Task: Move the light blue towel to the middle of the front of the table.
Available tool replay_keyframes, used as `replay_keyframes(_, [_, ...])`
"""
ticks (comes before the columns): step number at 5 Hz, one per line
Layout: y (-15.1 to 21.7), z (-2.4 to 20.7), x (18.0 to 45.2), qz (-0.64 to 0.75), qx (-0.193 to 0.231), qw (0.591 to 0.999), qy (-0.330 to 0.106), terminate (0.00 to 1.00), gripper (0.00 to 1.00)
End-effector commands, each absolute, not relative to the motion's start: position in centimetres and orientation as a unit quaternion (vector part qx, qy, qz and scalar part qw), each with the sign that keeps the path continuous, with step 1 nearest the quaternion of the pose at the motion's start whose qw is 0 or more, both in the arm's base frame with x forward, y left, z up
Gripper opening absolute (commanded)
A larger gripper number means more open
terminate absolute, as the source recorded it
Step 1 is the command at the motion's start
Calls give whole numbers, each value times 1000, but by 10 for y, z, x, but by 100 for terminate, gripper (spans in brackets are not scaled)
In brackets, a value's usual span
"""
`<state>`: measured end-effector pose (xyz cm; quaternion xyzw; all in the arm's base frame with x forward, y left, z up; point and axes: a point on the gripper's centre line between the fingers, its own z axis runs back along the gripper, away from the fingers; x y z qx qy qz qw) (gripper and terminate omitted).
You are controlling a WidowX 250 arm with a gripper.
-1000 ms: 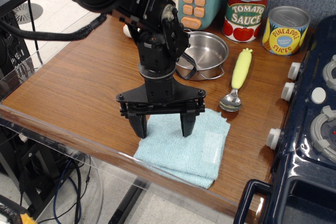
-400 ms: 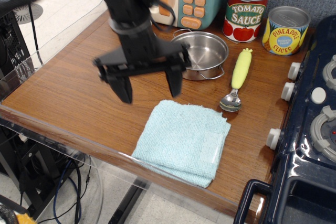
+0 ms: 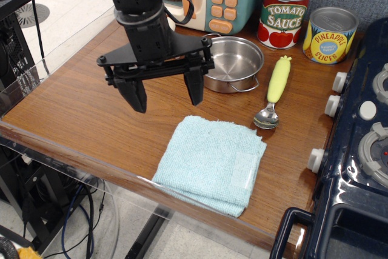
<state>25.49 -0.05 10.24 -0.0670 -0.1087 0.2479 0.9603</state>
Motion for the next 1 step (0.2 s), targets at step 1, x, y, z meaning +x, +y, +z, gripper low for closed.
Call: replay_keyframes(1, [4, 119, 251, 245, -73, 957, -136, 100, 100])
